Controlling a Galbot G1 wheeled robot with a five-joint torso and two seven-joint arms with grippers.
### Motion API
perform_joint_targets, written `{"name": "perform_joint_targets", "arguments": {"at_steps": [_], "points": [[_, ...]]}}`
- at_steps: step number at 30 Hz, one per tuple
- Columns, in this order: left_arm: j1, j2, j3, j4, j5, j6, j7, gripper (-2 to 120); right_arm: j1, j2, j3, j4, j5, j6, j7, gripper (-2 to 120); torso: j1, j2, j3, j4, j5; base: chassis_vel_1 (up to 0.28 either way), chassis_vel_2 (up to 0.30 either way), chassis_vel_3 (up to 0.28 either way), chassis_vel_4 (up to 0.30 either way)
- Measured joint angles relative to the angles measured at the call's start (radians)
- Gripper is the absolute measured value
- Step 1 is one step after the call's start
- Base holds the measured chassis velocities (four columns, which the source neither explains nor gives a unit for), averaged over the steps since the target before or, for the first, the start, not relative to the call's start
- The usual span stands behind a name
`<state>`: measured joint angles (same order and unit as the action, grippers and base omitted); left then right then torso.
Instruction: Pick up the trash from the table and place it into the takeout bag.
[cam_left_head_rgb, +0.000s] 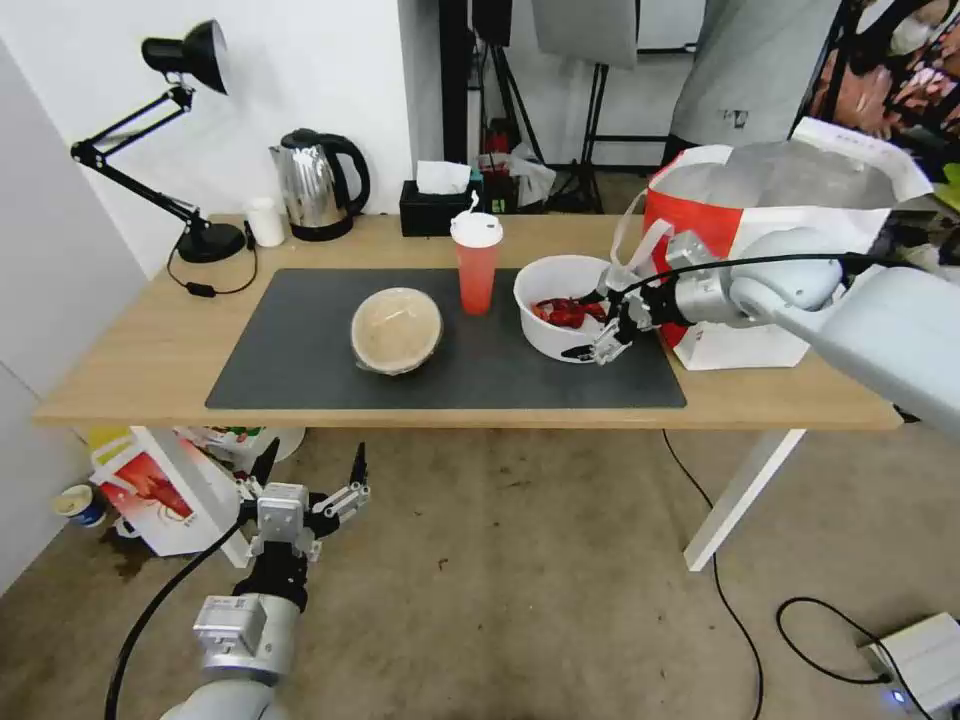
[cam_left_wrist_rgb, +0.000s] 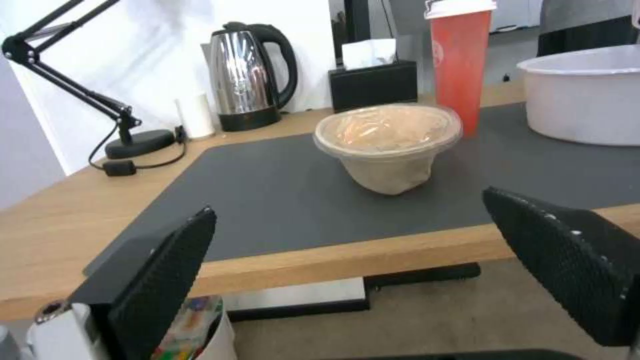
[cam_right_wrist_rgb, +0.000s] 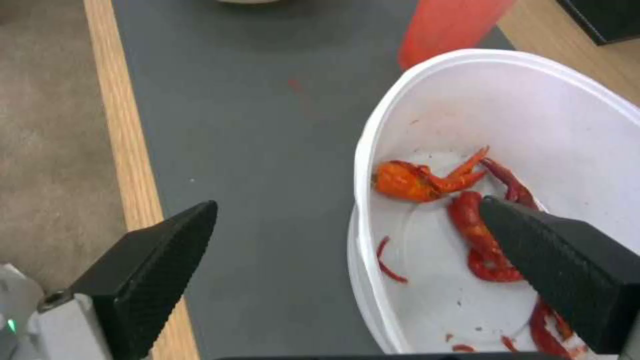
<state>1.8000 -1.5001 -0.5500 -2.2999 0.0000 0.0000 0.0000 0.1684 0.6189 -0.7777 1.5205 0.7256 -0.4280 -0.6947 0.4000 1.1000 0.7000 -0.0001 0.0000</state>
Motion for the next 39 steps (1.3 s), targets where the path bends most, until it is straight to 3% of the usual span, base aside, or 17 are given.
{"name": "perform_joint_targets", "arguments": {"at_steps": [16, 26, 30, 34, 36, 39], "points": [[0.0, 0.0, 0.0, 0.0, 0.0, 0.0, 0.0, 100, -0.013, 0.042, -0.01, -0.044, -0.025, -0.01, -0.009, 98, 0.0, 0.0, 0.0, 0.0001, 0.0, 0.0, 0.0, 0.0, 0.0], [0.0, 0.0, 0.0, 0.0, 0.0, 0.0, 0.0, 100, -0.03, 0.041, 0.008, -0.052, -0.022, -0.019, -0.023, 73, 0.0, 0.0, 0.0, 0.0001, 0.0001, 0.0, 0.0, 0.0, 0.0], [0.0, 0.0, 0.0, 0.0, 0.0, 0.0, 0.0, 100, -0.027, 0.036, 0.014, -0.052, -0.007, -0.02, -0.032, 53, 0.0, 0.0, 0.0, 0.0001, 0.0, 0.0, 0.0, 0.0, 0.0], [0.0, 0.0, 0.0, 0.0, 0.0, 0.0, 0.0, 100, -0.024, 0.034, 0.015, -0.052, 0.005, -0.026, -0.036, 44, 0.0, 0.0, 0.0, 0.0, 0.0, 0.0, 0.0, 0.0, 0.0], [0.0, 0.0, 0.0, 0.0, 0.0, 0.0, 0.0, 100, -0.021, 0.033, 0.016, -0.056, 0.01, -0.028, -0.042, 32, 0.0, 0.0, 0.0, 0.0, 0.0, 0.0, 0.0, 0.0, 0.0], [0.0, 0.0, 0.0, 0.0, 0.0, 0.0, 0.0, 100, -0.019, 0.033, 0.017, -0.062, 0.011, -0.029, -0.048, 23, 0.0, 0.0, 0.0, 0.0, 0.0, 0.0, 0.0, 0.0, 0.0]]}}
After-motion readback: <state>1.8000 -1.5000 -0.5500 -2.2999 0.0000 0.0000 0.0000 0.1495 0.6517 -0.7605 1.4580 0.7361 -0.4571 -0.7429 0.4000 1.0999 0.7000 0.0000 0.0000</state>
